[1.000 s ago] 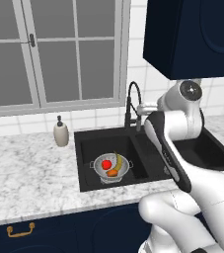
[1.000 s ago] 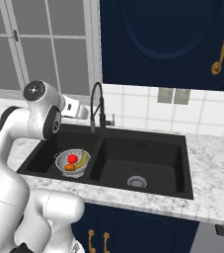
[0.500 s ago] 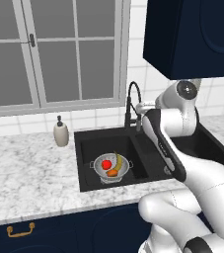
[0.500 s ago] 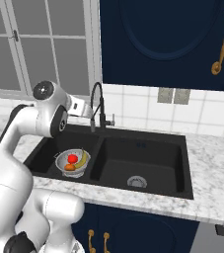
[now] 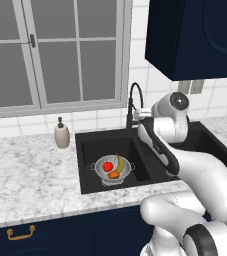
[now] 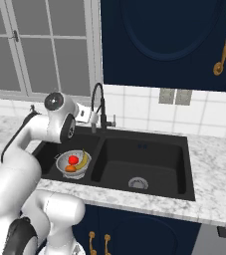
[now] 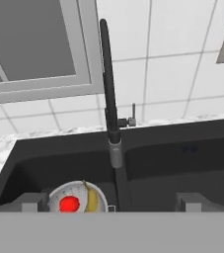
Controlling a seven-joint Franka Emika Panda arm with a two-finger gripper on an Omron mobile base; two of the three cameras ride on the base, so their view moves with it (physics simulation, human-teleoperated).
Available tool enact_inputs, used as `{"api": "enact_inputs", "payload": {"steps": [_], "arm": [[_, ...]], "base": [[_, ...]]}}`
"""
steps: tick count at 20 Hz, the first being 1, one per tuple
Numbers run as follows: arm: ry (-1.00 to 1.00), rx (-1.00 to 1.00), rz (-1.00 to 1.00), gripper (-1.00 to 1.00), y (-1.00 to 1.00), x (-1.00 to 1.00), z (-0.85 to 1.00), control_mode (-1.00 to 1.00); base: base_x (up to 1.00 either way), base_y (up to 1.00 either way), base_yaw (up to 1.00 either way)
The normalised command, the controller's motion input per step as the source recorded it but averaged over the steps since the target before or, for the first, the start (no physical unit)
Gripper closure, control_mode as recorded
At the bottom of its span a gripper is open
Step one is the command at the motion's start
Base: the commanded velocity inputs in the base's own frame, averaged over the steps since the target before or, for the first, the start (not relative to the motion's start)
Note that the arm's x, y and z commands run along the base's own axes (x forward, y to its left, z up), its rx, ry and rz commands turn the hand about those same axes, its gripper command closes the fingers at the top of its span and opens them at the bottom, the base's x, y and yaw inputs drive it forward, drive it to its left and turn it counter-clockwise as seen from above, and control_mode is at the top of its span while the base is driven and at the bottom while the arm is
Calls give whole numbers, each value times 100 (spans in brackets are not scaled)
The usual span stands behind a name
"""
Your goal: Put the colander in the sink, put the apple, orange, banana in the colander, and turn on the sink faucet and pour water over the colander.
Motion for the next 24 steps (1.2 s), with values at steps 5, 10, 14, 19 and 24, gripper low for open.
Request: {"api": "enact_inputs", "payload": {"steps": [5, 10, 14, 19, 24], "arm": [[0, 0, 0, -100, 0, 60, -8, -100], [0, 0, 0, -100, -1, 64, -15, -100], [0, 0, 0, -100, -6, 59, -24, -100], [0, 0, 0, -100, -3, 57, -24, -100], [0, 0, 0, -100, 0, 59, -21, -100]], "base": [[0, 0, 0], [0, 0, 0], [0, 0, 0], [0, 0, 0], [0, 0, 0]]}}
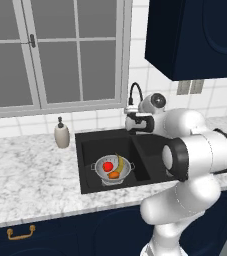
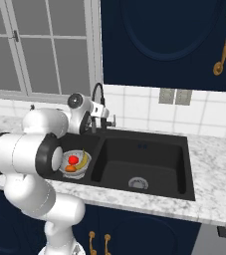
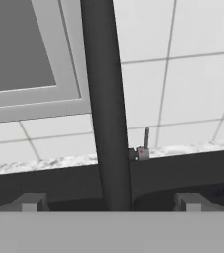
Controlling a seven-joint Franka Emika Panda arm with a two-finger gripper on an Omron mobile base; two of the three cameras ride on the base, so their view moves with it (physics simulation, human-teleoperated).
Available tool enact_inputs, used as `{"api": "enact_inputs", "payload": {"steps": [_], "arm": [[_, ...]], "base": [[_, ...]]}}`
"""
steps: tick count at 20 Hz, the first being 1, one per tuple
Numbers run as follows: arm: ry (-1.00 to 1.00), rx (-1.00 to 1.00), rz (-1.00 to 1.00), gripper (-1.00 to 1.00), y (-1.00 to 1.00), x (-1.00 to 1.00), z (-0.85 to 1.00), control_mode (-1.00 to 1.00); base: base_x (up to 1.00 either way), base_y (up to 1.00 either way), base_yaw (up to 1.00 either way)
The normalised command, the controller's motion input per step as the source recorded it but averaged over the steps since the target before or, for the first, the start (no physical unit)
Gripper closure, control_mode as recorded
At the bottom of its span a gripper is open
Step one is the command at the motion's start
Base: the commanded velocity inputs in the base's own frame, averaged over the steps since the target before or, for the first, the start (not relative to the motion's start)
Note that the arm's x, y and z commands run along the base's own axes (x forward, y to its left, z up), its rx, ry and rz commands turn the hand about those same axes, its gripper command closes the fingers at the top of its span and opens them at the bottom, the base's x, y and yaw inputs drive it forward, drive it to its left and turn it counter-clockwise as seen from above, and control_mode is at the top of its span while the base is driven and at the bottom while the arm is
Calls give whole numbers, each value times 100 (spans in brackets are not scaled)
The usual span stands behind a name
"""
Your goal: Put the colander in the sink, put the apple, orange, banana in the colander, and turn on the sink faucet and pour water over the colander.
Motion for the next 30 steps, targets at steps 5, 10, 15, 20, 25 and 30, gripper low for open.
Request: {"api": "enact_inputs", "payload": {"steps": [5, 10, 15, 20, 25, 30], "arm": [[2, 0, 0, -100, 0, 62, -21, -100], [4, 3, 0, -100, 12, 51, -15, -100], [3, 3, 0, -100, 56, 45, -6, -100], [6, 1, 0, -100, 59, 56, -1, -100], [7, 0, 0, -100, 71, 61, 0, -100], [7, 0, 0, -100, 54, 75, 0, -100]], "base": [[0, 0, 0], [0, 0, 0], [0, 0, 0], [0, 0, 0], [0, 0, 0], [0, 0, 0]]}}
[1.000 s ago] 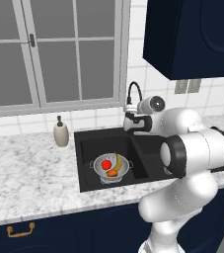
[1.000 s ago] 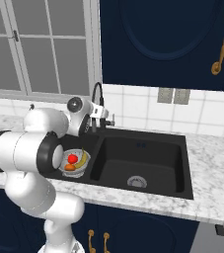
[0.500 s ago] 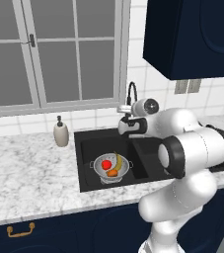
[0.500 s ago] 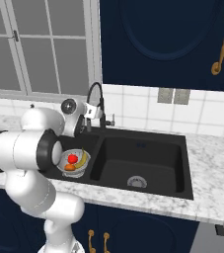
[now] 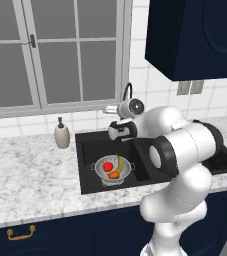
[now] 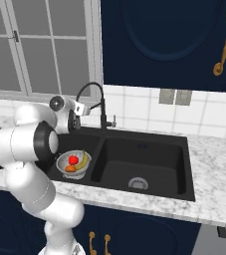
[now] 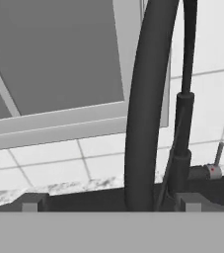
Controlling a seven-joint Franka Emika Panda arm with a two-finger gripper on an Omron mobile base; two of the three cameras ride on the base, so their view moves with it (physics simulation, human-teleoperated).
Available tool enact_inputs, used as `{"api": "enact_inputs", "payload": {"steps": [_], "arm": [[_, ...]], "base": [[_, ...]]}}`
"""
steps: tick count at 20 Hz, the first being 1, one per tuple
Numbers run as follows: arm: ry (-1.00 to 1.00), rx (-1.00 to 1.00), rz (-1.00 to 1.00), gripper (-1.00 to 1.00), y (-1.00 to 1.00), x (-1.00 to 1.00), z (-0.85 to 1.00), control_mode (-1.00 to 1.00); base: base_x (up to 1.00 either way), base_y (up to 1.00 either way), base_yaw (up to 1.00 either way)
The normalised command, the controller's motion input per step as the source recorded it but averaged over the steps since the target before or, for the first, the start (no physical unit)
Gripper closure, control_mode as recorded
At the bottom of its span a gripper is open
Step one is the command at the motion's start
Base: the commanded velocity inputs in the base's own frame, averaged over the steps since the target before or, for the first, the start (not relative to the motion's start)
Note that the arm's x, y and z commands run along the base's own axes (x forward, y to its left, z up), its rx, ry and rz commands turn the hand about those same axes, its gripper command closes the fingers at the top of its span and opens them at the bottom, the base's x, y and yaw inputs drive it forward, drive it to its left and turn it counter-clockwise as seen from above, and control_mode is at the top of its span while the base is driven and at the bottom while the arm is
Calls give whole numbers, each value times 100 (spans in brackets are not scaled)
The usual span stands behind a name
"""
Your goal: Put the colander in the sink, put the apple, orange, banana in the colander, and turn on the sink faucet and pour water over the colander.
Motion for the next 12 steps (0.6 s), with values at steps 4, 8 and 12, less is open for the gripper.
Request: {"api": "enact_inputs", "payload": {"steps": [4, 8, 12], "arm": [[8, 0, -1, -100, 26, 63, 1, -100], [4, 0, -4, -100, 2, -26, 37, -100], [-1, 4, -3, -100, 13, -99, 93, -100]], "base": [[0, 0, 0], [0, 0, 0], [0, 0, 0]]}}
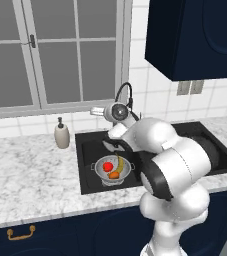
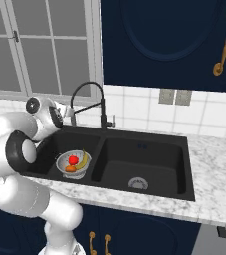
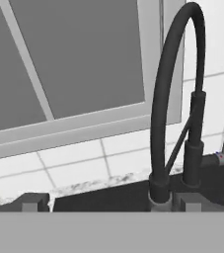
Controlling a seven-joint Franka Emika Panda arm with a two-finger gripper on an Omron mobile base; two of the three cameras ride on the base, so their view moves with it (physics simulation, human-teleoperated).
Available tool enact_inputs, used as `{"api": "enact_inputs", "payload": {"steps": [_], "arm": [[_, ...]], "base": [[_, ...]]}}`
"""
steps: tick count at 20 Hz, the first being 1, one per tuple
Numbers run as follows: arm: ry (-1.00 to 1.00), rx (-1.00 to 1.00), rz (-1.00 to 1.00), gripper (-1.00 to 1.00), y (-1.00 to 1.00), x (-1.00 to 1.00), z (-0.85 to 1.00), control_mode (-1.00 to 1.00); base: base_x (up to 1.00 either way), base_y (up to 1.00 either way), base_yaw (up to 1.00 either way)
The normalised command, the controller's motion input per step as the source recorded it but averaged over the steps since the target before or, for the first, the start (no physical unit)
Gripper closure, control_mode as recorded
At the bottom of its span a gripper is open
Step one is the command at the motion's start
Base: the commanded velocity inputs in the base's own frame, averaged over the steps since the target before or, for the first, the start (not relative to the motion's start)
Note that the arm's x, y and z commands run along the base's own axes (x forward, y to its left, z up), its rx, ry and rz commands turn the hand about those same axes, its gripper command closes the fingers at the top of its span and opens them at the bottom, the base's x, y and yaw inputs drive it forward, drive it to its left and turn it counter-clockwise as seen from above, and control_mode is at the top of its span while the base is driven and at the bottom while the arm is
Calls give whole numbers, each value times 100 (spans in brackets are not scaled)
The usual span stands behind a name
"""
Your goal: Put the colander in the sink, put the apple, orange, banana in the colander, and turn on the sink faucet and pour water over the colander.
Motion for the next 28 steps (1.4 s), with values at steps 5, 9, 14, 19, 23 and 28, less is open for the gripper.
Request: {"api": "enact_inputs", "payload": {"steps": [5, 9, 14, 19, 23, 28], "arm": [[1, 9, -4, -100, 5, -78, 100, -100], [20, 11, -2, -100, -85, -70, 100, -100], [39, 7, 0, -100, -100, -38, 79, -100], [38, 4, 0, -100, -99, -7, 11, -100], [15, 0, 0, -100, -96, -5, -36, -100], [2, 0, 0, -100, -76, -58, -70, -100]], "base": [[0, 0, 0], [0, 0, 0], [0, 0, 0], [0, 0, 0], [0, 0, 0], [0, 0, 0]]}}
